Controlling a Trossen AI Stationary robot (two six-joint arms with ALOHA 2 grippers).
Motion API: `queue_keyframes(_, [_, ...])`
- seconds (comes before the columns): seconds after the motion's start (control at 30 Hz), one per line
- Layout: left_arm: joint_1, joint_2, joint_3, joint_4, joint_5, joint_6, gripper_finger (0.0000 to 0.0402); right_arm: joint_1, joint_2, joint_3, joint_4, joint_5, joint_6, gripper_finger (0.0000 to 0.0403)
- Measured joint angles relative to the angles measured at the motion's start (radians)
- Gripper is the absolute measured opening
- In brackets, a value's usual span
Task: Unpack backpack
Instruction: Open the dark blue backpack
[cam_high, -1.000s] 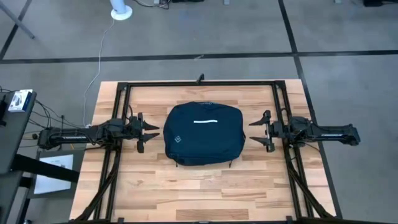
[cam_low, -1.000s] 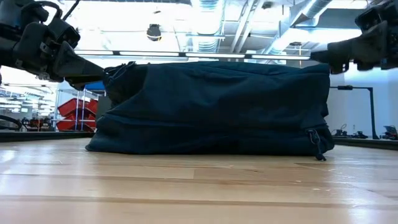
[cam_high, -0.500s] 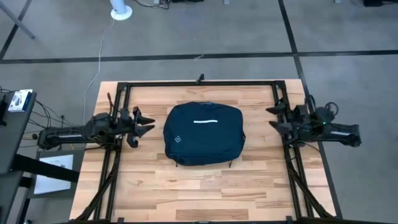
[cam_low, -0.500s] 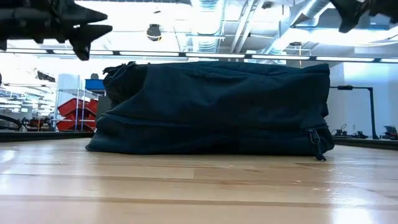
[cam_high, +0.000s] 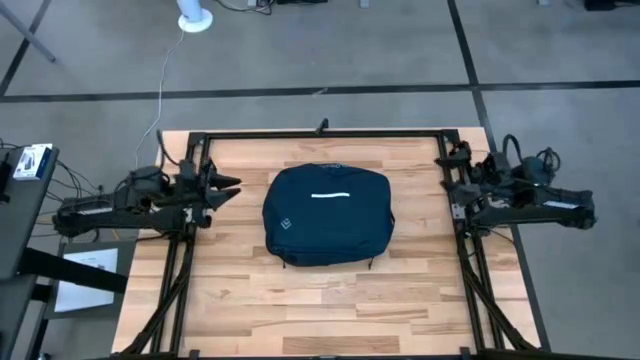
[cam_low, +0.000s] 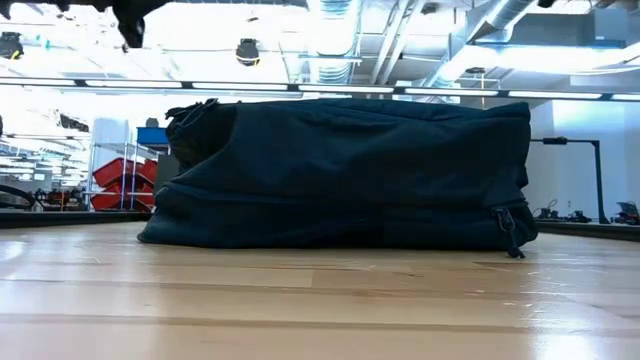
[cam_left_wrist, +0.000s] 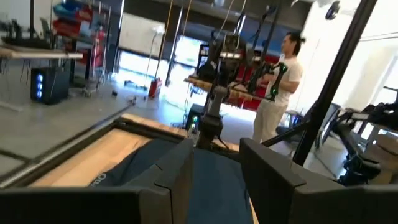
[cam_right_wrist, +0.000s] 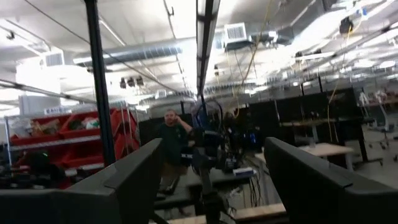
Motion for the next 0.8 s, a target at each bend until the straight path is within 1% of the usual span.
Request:
queue_keyframes(0.1, [0.0,0.109,0.047,0.037,0.0,0.005,0.0119,0.001,0.127,0.06,0.025,0.0,0.004,0.027])
queue_keyframes(0.2, [0.0,0.198,0.098,0.15,0.0,0.049,0.0119,0.001,0.241,0.135,0.027,0.0,0.013,0.027])
queue_keyframes(0.3, [0.0,0.266,0.163,0.255,0.0,0.095,0.0119,0.001,0.344,0.208,0.019,0.0,0.044,0.027])
queue_keyframes(0.43, [0.0,0.336,0.246,0.298,0.0,0.125,0.0119,0.001,0.45,0.287,-0.042,0.0,0.094,0.027])
queue_keyframes(0.53, [0.0,0.369,0.29,0.302,0.0,0.175,0.0119,0.001,0.5,0.314,-0.051,0.0,0.14,0.027])
queue_keyframes(0.6, [0.0,0.381,0.295,0.294,0.0,0.223,0.0119,0.001,0.518,0.329,-0.051,0.0,0.178,0.027])
queue_keyframes(0.7, [0.0,0.385,0.295,0.264,0.0,0.273,0.0119,-0.006,0.525,0.358,-0.049,0.0,0.221,0.027])
queue_keyframes(0.8, [0.0,0.386,0.296,0.234,0.0,0.289,0.0119,-0.015,0.516,0.377,-0.051,0.0,0.209,0.027])
